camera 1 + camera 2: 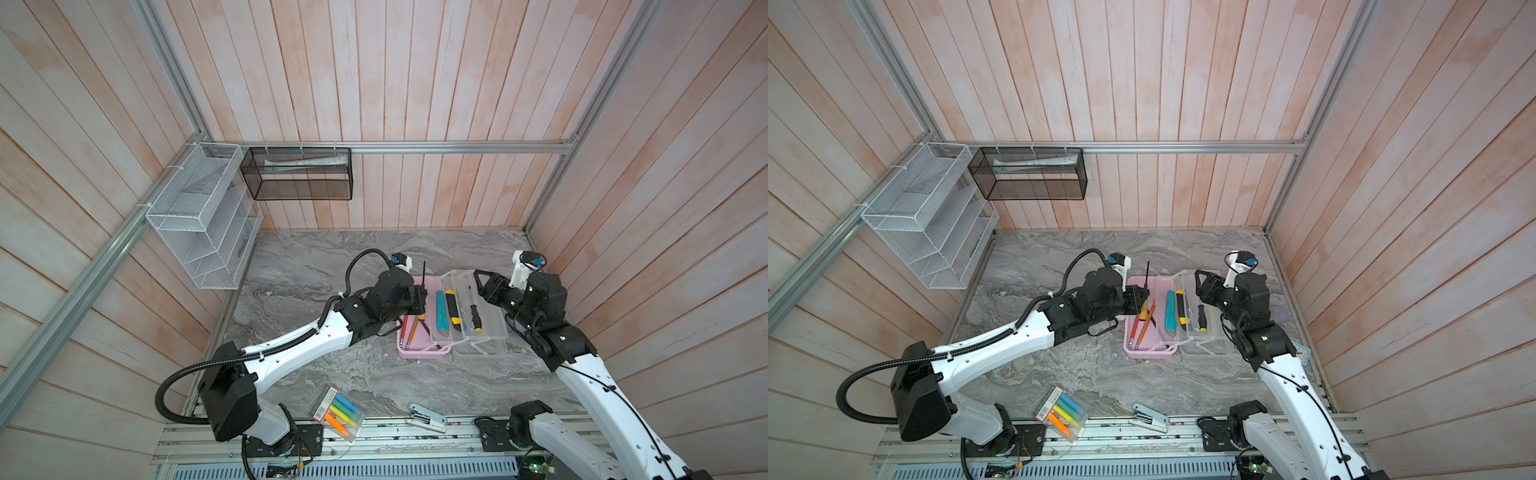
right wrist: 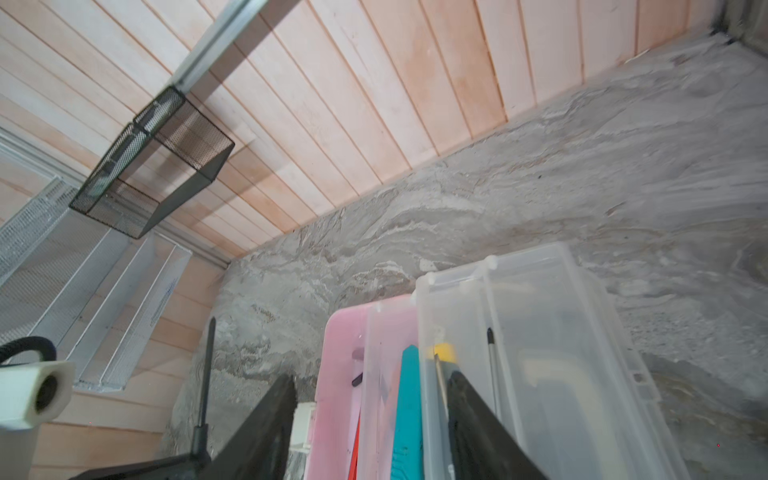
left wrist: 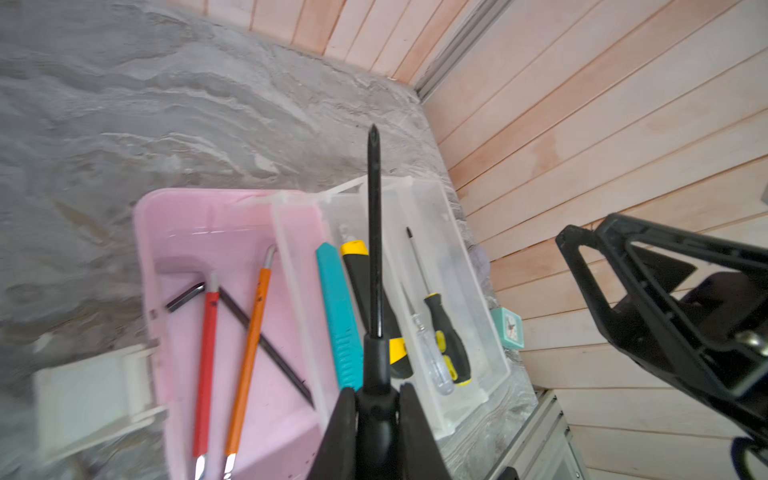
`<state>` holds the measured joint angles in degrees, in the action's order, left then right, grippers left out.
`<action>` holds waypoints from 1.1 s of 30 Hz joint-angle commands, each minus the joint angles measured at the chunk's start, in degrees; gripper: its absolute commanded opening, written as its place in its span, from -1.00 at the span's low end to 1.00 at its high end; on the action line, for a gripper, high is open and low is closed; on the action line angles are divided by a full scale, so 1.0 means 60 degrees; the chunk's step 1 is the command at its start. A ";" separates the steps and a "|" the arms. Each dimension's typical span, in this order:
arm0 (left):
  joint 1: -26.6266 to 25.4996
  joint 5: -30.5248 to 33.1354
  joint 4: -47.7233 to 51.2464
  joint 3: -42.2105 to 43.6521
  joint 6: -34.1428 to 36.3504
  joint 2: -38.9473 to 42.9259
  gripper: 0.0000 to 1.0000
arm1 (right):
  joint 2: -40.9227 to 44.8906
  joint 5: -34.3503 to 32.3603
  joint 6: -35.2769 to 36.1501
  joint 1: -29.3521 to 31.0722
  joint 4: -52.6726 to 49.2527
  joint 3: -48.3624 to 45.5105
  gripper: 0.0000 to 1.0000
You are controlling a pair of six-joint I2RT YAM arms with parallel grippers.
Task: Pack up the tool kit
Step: 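Carry the black screwdriver over the clear box while the right gripper raises the lid, then lower the black screwdriver into the clear box and open the left gripper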
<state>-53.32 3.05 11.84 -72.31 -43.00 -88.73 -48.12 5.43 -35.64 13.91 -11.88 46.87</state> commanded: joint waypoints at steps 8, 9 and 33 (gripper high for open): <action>-0.0656 -0.1262 -0.2934 -0.1268 -0.1325 -0.2295 -1.00 | 0.0973 0.0217 0.0081 -0.0930 -0.0900 0.0404 0.15; -0.0678 -0.1270 -0.3139 -0.1297 -0.1498 -0.2461 -1.00 | 0.0993 0.0261 0.0088 -0.0966 -0.0920 0.0420 0.15; -0.0827 -0.2104 -0.4257 -0.3511 -0.4035 -0.5542 -1.00 | 0.1618 0.0284 0.0446 -0.1103 -0.1184 0.0582 0.16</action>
<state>-57.95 -8.60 -12.47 -91.64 -65.23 -120.55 -39.16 6.96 -34.20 7.66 -18.06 48.49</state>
